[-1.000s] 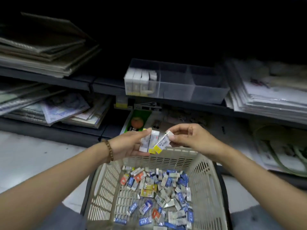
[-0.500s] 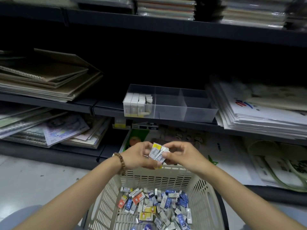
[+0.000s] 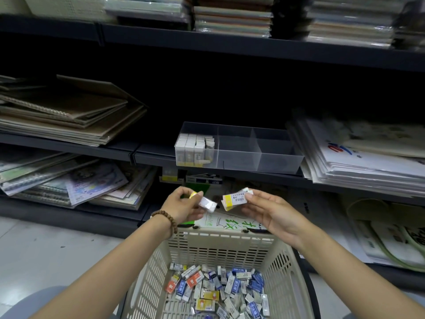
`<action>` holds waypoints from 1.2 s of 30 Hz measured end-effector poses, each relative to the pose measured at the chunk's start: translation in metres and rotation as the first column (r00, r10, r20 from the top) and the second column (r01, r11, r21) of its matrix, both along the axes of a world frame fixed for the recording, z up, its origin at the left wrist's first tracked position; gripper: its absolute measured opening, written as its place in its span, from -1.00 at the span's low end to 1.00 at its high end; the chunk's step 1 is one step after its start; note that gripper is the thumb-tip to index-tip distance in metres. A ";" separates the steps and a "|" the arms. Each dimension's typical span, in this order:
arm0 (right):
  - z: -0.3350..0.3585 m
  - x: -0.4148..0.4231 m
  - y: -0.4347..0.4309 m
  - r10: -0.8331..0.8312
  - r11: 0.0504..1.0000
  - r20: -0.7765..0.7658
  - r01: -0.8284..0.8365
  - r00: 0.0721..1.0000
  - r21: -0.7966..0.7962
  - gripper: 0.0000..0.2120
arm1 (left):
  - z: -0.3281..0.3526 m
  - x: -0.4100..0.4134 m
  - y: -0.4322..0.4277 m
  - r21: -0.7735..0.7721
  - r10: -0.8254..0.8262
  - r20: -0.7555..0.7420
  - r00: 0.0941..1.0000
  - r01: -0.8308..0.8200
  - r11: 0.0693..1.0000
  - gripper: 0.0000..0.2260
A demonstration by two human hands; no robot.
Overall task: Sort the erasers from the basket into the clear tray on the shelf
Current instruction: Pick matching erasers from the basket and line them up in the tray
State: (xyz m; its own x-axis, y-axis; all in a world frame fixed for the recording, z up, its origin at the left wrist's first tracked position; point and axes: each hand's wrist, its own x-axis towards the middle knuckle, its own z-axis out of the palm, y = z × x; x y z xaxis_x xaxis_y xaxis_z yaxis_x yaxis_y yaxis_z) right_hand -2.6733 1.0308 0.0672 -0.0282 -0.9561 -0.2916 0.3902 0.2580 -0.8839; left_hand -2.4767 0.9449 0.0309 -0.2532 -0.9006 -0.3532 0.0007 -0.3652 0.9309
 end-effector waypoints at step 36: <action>0.080 0.001 -0.098 0.054 0.957 -0.530 -0.196 0.846 -0.215 -0.76 | 0.058 0.005 -0.047 -0.624 -0.025 0.037 0.999 0.042 0.780 -0.60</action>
State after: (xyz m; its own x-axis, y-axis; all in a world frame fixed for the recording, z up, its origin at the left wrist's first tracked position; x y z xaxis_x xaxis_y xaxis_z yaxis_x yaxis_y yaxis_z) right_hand -2.6727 0.9330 0.1476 0.0189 -0.9997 -0.0183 -0.1586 0.0151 -0.9872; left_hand -2.4713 0.8977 0.0889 -0.2863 -0.9171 0.2775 -0.0274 0.2973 0.9544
